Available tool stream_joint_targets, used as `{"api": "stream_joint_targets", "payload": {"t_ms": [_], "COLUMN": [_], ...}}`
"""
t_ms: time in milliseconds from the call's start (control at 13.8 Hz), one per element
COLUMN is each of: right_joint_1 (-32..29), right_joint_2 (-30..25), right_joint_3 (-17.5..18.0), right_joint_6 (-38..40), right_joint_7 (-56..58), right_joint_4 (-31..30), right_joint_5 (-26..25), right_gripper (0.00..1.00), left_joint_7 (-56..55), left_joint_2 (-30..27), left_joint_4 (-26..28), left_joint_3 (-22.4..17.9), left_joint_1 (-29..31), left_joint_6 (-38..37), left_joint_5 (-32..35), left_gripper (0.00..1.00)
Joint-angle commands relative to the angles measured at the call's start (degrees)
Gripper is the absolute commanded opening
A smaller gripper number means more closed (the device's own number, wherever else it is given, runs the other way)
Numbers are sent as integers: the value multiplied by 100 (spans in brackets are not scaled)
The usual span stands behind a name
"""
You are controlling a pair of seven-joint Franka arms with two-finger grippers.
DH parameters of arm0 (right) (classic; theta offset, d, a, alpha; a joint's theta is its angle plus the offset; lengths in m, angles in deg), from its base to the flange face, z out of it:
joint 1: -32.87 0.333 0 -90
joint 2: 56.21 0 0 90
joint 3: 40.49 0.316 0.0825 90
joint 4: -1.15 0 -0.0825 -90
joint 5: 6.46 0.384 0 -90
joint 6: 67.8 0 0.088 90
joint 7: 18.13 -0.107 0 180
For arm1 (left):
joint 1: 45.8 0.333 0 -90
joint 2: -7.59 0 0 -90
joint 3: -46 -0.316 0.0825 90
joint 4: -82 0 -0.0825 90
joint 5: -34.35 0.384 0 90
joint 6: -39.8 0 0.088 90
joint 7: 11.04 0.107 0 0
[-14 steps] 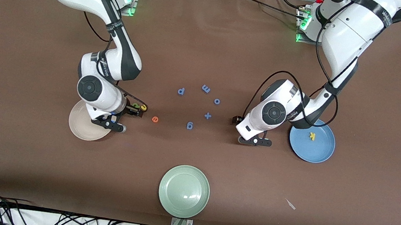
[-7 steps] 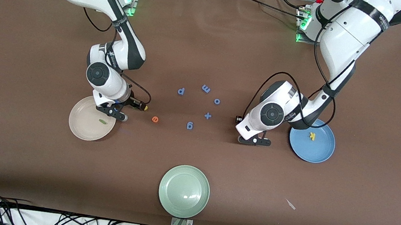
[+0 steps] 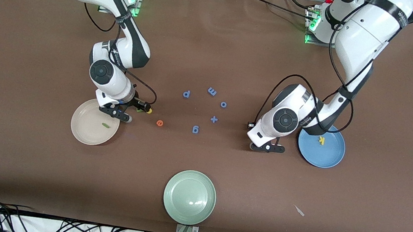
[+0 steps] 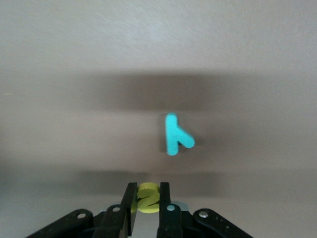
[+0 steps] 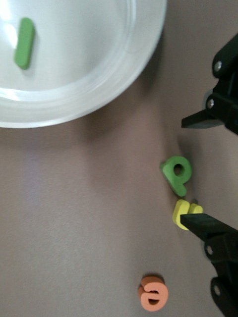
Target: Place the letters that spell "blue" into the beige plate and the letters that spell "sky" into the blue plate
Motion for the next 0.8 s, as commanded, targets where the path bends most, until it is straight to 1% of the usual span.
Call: {"api": "stream_joint_targets", "payload": {"t_ms": [0,73,145,363,581,726], "right_joint_1": [-51,-51,-51,-42,-42,-42], "right_joint_2": [3,47,73,126,152,152], "right_joint_3": [5,14,5,14,5,14], "right_joint_6": [-311,-347,-434,-558,-759,-830], "right_joint_7": [-37,-46,-55,-55,-46,-46], "right_joint_4": [-129,-138,-164,-200,-313,-366], "right_joint_5": [-152,-152,-152,-152,-152,-161], "right_gripper": [78,78,78,76,74,73], "left_joint_7": [-92,-74,-31,635,1382,2032], "left_joint_2": [-429,-535,-623,-659,-615,-484], "left_joint_4": [-31,-66,-76,-67,-23,-5], "left_joint_3": [-56,-64,-56,-47,-47,-12], "left_joint_1": [99,178,291,590,1046,1416], "left_joint_6": [-506,-682,-797,-1192,-1193,-1141], "left_joint_5": [225,242,434,1242,1306,1192], "left_gripper": [0,0,0,2,4,13]}}
